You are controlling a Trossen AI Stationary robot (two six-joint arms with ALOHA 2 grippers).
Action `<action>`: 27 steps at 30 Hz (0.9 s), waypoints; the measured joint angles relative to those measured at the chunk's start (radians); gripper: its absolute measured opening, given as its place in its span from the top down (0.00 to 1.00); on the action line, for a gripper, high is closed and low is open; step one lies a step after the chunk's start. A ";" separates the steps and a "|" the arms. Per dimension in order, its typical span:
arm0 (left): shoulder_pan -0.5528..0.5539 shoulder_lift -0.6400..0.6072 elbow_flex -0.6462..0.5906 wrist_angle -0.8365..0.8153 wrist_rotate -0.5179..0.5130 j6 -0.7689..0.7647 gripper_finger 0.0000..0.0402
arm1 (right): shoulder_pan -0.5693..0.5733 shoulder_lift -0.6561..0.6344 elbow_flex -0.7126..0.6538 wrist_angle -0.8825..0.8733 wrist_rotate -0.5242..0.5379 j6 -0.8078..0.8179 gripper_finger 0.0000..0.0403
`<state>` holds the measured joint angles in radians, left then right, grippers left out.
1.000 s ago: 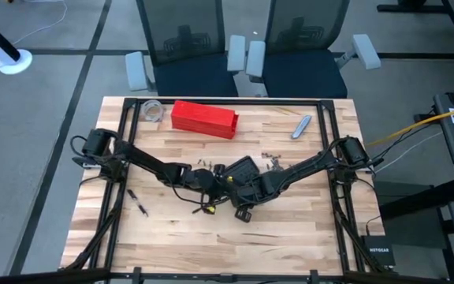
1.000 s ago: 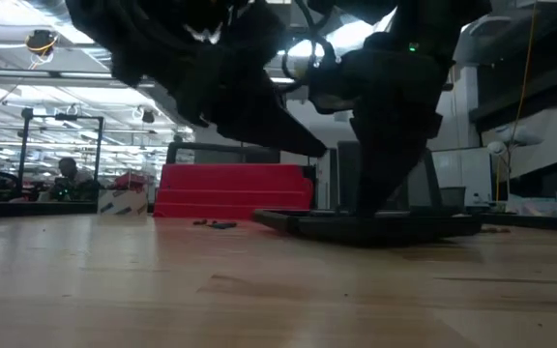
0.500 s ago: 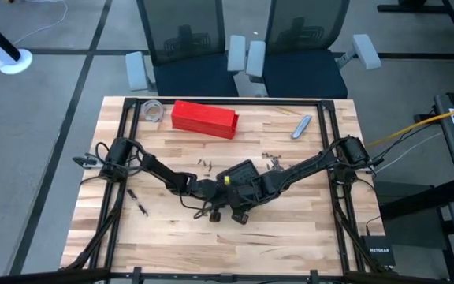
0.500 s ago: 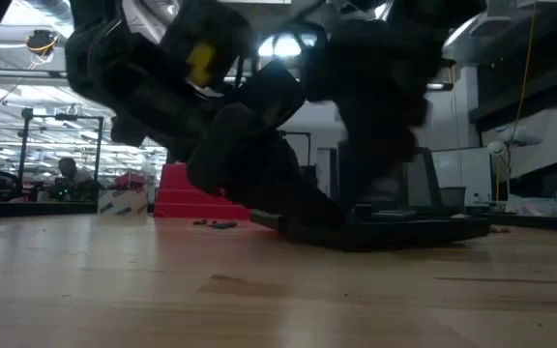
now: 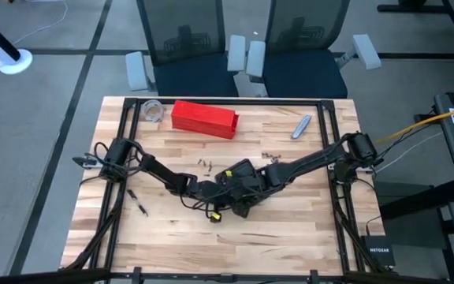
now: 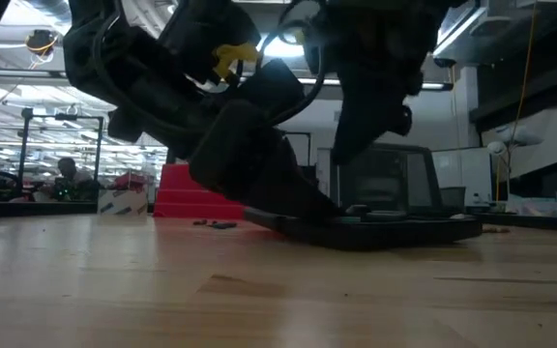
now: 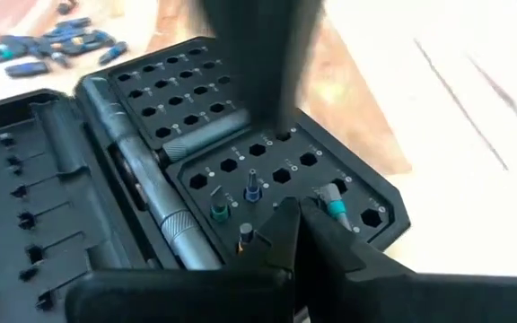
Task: Prefit tool cases
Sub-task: Remove the screwdriver bit from the tool case
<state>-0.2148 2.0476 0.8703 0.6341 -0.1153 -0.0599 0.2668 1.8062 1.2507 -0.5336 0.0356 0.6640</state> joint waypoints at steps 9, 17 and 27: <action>0.028 -0.105 -0.004 -0.103 -0.015 0.186 1.00 | 0.000 -0.065 0.002 -0.021 -0.086 -0.146 1.00; 0.057 -0.234 0.000 -0.213 -0.040 0.279 1.00 | 0.001 -0.064 0.000 0.007 -0.104 -0.273 0.79; 0.078 -0.269 -0.001 -0.521 -0.051 0.247 1.00 | -0.037 0.017 -0.002 0.082 -0.002 -0.381 0.54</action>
<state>-0.1370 1.7789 0.8696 0.1134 -0.1667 0.1874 0.2300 1.8231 1.2488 -0.4517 0.0341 0.2829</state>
